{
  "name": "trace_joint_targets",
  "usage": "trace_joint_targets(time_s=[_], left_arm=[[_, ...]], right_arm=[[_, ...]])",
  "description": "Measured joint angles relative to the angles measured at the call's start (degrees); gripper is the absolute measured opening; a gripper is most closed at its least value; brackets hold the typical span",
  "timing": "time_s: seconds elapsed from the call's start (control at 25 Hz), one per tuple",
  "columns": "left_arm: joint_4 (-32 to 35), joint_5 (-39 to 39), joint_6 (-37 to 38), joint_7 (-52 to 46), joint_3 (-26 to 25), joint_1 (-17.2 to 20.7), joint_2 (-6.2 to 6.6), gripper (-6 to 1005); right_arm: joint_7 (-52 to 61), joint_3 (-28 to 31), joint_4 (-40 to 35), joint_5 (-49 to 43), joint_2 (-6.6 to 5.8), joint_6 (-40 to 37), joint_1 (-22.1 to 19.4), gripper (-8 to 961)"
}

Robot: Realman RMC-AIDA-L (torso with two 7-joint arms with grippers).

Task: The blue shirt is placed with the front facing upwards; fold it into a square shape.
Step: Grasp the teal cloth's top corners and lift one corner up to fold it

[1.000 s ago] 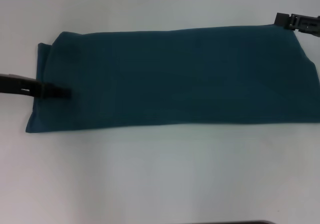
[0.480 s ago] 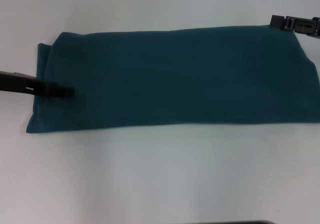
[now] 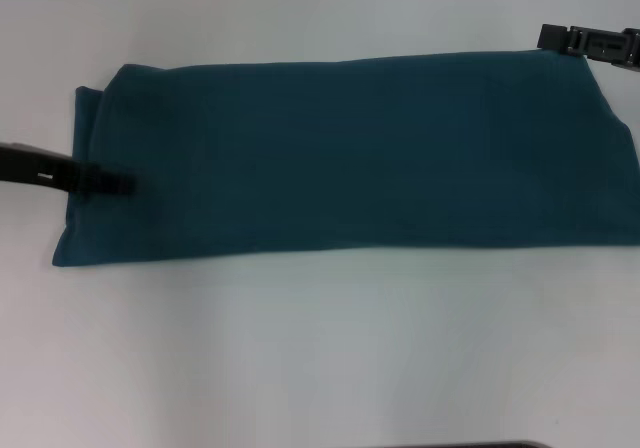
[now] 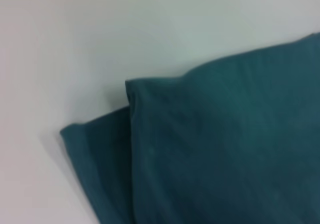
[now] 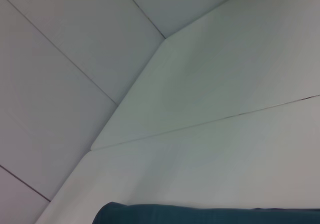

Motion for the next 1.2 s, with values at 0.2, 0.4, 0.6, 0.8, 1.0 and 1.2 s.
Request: trace_joint_targets(time_s=[0.2, 0.4, 0.6, 0.8, 1.0, 1.2], left_arm=[[1.0, 1.3, -0.5, 0.0, 0.0, 0.0, -0.03, 581], [1.1, 1.4, -0.6, -0.1, 0.0, 0.1, -0.01, 581], [-0.7, 1.0, 0.9, -0.2, -0.2, 0.1, -0.07, 582], [-5.5, 1.3, 3.8, -3.4, -0.2, -0.1, -0.21, 582], [-9.2, 2.4, 6.9, -9.9, 0.0, -0.8, 0.0, 582], [-12.1, 5.3, 9.8, -15.8, 2.8, -1.4, -0.2, 582]], right_arm=[[-0.1, 0.0, 0.0, 0.0, 0.0, 0.3, -0.1, 731], [-0.1, 0.0, 0.0, 0.1, 0.0, 0.3, -0.2, 731], [-0.1, 0.1, 0.0, 0.2, -0.05, 0.3, -0.2, 733], [-0.1, 0.0, 0.0, 0.5, -0.24, 0.2, -0.3, 733], [-0.4, 0.0, 0.0, 0.5, -0.5, 0.1, -0.3, 732], [-0.9, 0.0, 0.0, 0.5, -0.67, 0.1, -0.2, 732]])
